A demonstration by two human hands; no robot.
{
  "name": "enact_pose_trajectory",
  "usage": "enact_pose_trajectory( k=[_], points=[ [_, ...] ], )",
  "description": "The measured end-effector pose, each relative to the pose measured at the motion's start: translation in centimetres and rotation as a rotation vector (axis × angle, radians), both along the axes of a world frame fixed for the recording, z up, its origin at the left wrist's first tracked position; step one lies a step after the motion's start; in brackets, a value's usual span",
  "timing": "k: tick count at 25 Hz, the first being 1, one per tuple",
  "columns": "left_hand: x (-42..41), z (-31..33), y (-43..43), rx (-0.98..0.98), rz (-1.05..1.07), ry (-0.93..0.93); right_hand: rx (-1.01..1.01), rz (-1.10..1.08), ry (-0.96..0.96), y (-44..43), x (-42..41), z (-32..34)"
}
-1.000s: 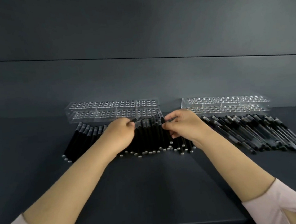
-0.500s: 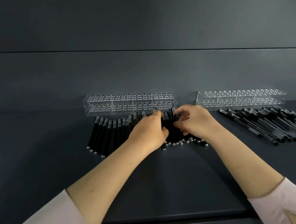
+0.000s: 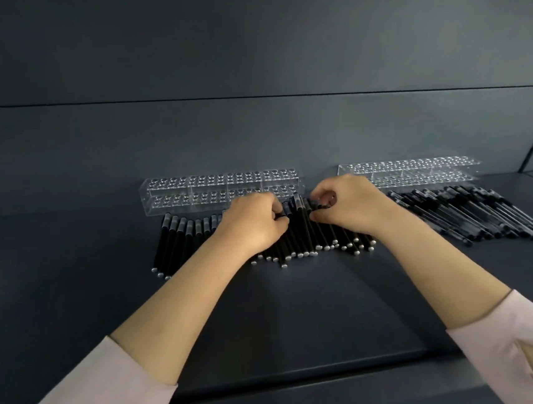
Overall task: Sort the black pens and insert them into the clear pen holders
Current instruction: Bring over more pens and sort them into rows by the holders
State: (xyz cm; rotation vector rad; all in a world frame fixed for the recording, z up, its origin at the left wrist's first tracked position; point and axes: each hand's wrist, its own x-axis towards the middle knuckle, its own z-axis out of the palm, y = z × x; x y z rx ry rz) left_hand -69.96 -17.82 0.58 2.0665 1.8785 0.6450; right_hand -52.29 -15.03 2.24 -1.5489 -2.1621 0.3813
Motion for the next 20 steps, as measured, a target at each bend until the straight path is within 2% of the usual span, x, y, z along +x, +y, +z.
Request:
enact_pose_trajectory(
  k=[5, 10, 20],
  points=[
    [2.8, 2.1, -0.3, 0.115, -0.051, 0.05, 0.108, -0.054, -0.119, -1.2, 5.2, 3.2],
    [10.3, 3.2, -0.9, 0.262, -0.119, 0.154, 0.22, -0.151, -0.134, -3.7, 13.6, 4.4],
    [38.0, 1.8, -5.5, 0.302, -0.386, 0.185, 0.176, -0.414, -0.17, -14.3, 41.4, 2.1]
  ],
)
